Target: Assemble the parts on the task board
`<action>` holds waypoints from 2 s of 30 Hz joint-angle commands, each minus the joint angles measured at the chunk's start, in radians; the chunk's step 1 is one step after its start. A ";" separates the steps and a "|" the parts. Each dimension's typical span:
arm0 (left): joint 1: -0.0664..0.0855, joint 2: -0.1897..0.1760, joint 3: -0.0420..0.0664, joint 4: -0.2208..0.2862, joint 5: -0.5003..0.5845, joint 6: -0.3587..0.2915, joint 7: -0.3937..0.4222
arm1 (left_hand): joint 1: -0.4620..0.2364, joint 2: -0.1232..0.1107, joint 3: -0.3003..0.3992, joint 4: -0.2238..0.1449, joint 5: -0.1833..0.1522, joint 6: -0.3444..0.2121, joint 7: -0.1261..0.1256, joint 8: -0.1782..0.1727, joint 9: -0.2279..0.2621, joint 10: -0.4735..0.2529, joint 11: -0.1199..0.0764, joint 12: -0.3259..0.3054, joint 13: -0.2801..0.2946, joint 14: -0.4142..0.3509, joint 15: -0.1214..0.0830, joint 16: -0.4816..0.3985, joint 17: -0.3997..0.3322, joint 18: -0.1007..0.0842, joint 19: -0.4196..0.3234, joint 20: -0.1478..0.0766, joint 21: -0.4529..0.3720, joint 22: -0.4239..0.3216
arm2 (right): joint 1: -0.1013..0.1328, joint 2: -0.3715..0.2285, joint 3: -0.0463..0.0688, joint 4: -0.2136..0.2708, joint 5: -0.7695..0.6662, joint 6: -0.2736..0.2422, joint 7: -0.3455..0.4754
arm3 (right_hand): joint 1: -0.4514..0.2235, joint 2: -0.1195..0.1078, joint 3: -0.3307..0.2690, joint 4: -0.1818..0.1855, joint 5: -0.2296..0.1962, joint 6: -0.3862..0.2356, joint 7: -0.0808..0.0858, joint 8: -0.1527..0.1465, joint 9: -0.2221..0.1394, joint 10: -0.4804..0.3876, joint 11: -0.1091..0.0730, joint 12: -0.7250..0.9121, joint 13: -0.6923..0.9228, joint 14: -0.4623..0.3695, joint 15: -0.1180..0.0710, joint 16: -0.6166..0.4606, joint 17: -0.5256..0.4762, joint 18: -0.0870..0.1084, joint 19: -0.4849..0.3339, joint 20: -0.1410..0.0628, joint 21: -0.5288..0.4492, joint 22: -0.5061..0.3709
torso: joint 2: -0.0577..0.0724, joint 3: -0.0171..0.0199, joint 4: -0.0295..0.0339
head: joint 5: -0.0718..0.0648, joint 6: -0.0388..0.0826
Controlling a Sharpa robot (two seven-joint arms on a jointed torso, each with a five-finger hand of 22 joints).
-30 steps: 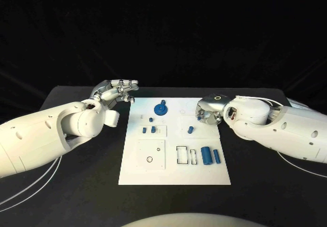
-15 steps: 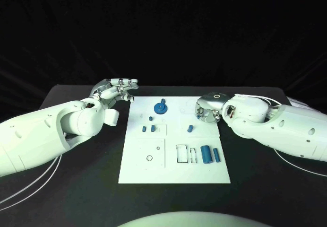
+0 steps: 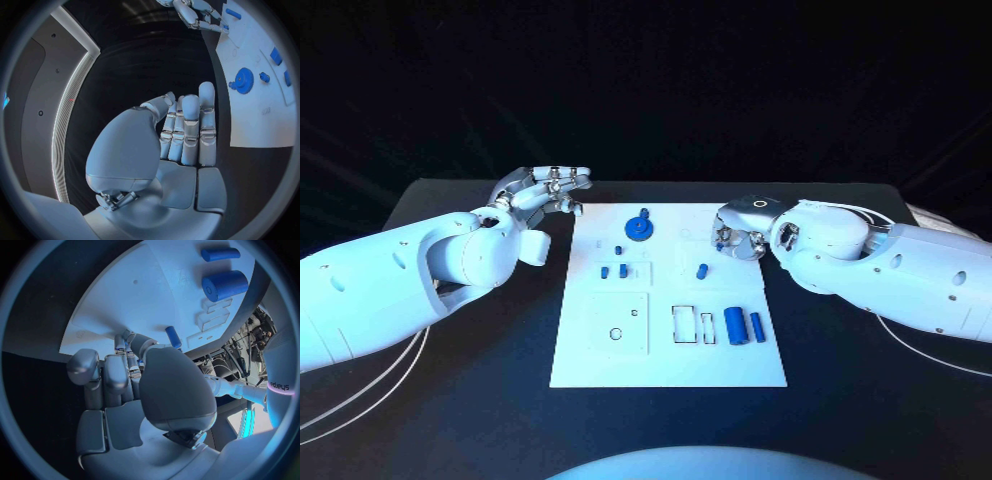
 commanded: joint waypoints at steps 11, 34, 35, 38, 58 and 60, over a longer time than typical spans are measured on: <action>-0.001 0.001 0.000 -0.006 0.005 0.016 -0.009 | 0.012 0.005 -0.001 -0.009 -0.001 -0.009 0.002 0.004 -0.001 -0.011 0.000 0.006 0.002 -0.009 0.000 -0.008 -0.004 0.011 0.007 -0.002 -0.005 -0.002 | -0.001 -0.021 0.005 0.035 0.013 -0.084 -0.008 | -0.022 0.015 0.000 0.001 -0.030 0.013 -0.004 0.004 0.016 0.016 -0.001 -0.016 -0.004 0.038 -0.002 0.011 0.001 -0.013 0.009 -0.001 0.011 0.009 | -0.001 0.0001 -0.0013 | 0.000 0.001; -0.001 0.004 0.000 -0.009 0.005 0.022 -0.018 | 0.013 0.006 -0.003 -0.013 -0.002 -0.015 0.005 0.004 -0.002 -0.019 0.002 0.010 0.002 -0.013 0.001 -0.012 -0.014 0.011 0.007 -0.001 -0.008 -0.003 | 0.013 -0.023 0.014 0.231 0.070 -0.063 -0.018 | -0.030 0.014 -0.003 0.003 -0.033 0.012 -0.004 0.002 0.018 0.016 -0.001 -0.022 -0.007 0.037 -0.003 0.011 0.000 -0.013 0.008 -0.001 0.012 0.009 | 0.000 -0.0031 0.0016 | 0.016 0.000; -0.001 0.005 0.000 -0.009 0.005 0.022 -0.018 | 0.013 0.006 -0.003 -0.013 -0.002 -0.015 0.005 0.004 -0.002 -0.019 0.002 0.010 0.002 -0.013 0.001 -0.012 -0.014 0.011 0.007 -0.001 -0.008 -0.003 | 0.011 -0.015 0.014 0.238 0.069 -0.062 -0.018 | -0.030 0.014 -0.003 0.003 -0.033 0.012 -0.004 0.002 0.018 0.016 -0.001 -0.022 -0.007 0.037 -0.003 0.011 0.000 -0.013 0.008 -0.001 0.012 0.009 | 0.000 -0.0032 0.0016 | 0.020 -0.002; -0.002 0.007 0.000 -0.009 0.005 0.022 -0.019 | 0.013 0.006 -0.003 -0.013 -0.002 -0.015 0.005 0.004 -0.002 -0.019 0.002 0.010 0.002 -0.013 0.001 -0.012 -0.014 0.011 0.007 -0.001 -0.008 -0.003 | 0.003 0.010 0.013 0.254 0.066 -0.059 -0.015 | -0.030 0.014 -0.002 0.003 -0.033 0.012 -0.003 0.001 0.018 0.016 -0.001 -0.023 -0.007 0.037 -0.003 0.012 -0.001 -0.013 0.009 -0.001 0.012 0.010 | 0.001 -0.0026 -0.0004 | 0.030 -0.003; -0.009 0.013 0.000 0.000 0.005 0.027 -0.019 | 0.014 0.007 -0.003 -0.014 -0.001 -0.017 0.006 0.004 -0.003 -0.022 0.003 0.012 0.002 -0.015 0.002 -0.013 -0.016 0.011 0.007 -0.001 -0.009 -0.004 | -0.096 0.151 -0.003 0.188 0.056 -0.004 0.007 | -0.029 0.018 0.000 0.000 -0.030 0.006 0.000 -0.003 0.018 0.012 0.001 -0.030 -0.010 0.036 -0.003 0.012 -0.002 -0.013 0.007 -0.002 0.012 0.008 | 0.000 -0.0010 -0.0004 | 0.069 -0.024; -0.009 0.013 0.000 0.001 0.005 0.027 -0.019 | 0.014 0.007 -0.003 -0.014 -0.001 -0.017 0.006 0.004 -0.003 -0.022 0.003 0.012 0.002 -0.015 0.002 -0.013 -0.016 0.011 0.007 -0.001 -0.009 -0.004 | -0.101 0.156 -0.004 0.185 0.056 -0.002 0.008 | -0.029 0.019 0.001 0.000 -0.030 0.005 0.001 -0.003 0.018 0.012 0.001 -0.031 -0.010 0.036 -0.003 0.012 -0.002 -0.013 0.007 -0.002 0.011 0.008 | 0.001 0.0000 -0.0004 | 0.075 -0.027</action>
